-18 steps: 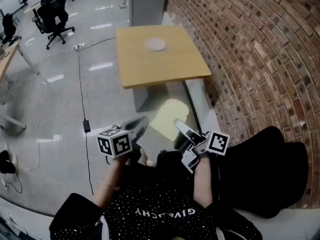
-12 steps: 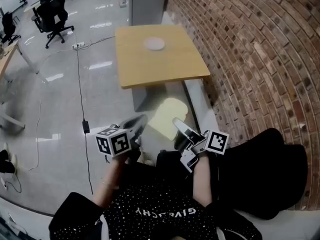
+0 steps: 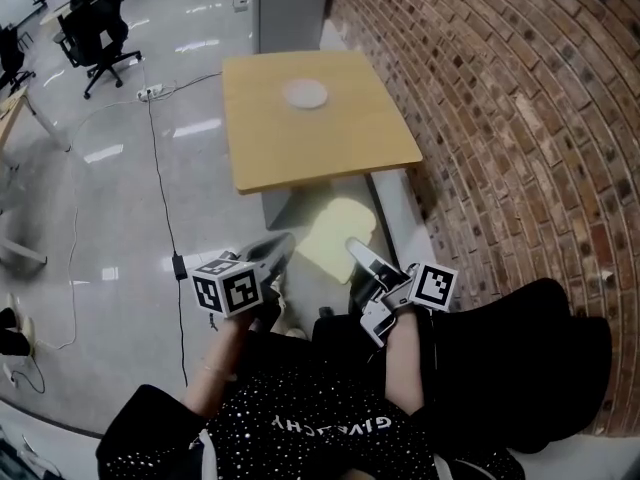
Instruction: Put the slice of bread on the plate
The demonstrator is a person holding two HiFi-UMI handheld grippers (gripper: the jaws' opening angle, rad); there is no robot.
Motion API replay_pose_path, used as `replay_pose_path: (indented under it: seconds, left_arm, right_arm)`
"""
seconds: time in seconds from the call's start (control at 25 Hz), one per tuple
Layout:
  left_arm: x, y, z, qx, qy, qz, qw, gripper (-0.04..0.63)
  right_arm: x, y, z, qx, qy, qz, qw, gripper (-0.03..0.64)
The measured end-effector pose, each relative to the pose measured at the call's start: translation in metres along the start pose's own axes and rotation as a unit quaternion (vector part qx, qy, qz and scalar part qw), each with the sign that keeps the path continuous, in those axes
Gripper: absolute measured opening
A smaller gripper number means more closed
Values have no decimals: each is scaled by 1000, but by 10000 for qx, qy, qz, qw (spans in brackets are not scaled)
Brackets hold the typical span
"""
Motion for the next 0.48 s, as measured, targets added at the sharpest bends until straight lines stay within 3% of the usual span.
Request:
replay_pose_path:
  seconds: [0.48]
  left_arm:
    - [58, 89, -50, -30, -154, -241, 9996, 12]
  right_arm:
    - [57, 86, 23, 171, -172, 39, 9997, 97]
Point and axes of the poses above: the fingertips, and each gripper's own axes: x forward along the fingers, z to its right, y out of its top, the point moved 9 cm from there along -x, backward along the fingers, and after that the axes turned 10 degrees about -z, right-handed, at the moved point
